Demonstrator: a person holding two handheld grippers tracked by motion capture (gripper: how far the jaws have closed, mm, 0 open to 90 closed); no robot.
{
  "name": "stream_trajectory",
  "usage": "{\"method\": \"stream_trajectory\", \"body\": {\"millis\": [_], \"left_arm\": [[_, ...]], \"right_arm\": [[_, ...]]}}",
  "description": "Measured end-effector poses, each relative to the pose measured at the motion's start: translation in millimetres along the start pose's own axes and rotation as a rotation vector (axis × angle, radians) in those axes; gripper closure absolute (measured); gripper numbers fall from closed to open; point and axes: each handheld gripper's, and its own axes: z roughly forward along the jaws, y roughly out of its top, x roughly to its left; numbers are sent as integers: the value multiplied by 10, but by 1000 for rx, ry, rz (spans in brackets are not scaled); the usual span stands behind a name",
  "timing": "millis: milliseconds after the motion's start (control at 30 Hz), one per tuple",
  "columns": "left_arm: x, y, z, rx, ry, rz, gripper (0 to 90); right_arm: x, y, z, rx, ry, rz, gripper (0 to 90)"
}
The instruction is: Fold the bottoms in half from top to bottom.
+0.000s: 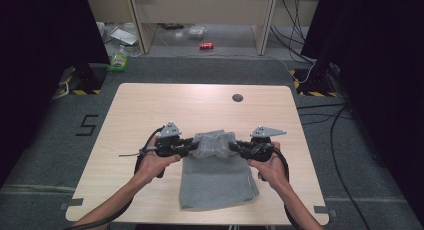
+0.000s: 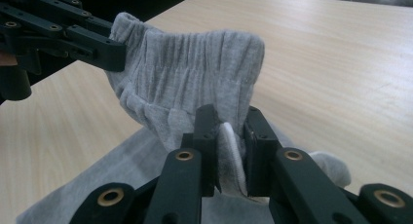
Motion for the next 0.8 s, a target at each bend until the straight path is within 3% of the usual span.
{"method": "stream_trajectory", "body": {"millis": [333,467,800], "left_arm": [[-262,-287,-103,9,-62,19,749],[-350,-406,-125,19,-78,26,750],[-536,-657,-148,53,-124,37,741]], "right_arm": [[175,-258,-129,3,4,-14,790],[292,-394,-200,11,-3,-40,790],[384,-680,-278,37,3,-38,777]]}}
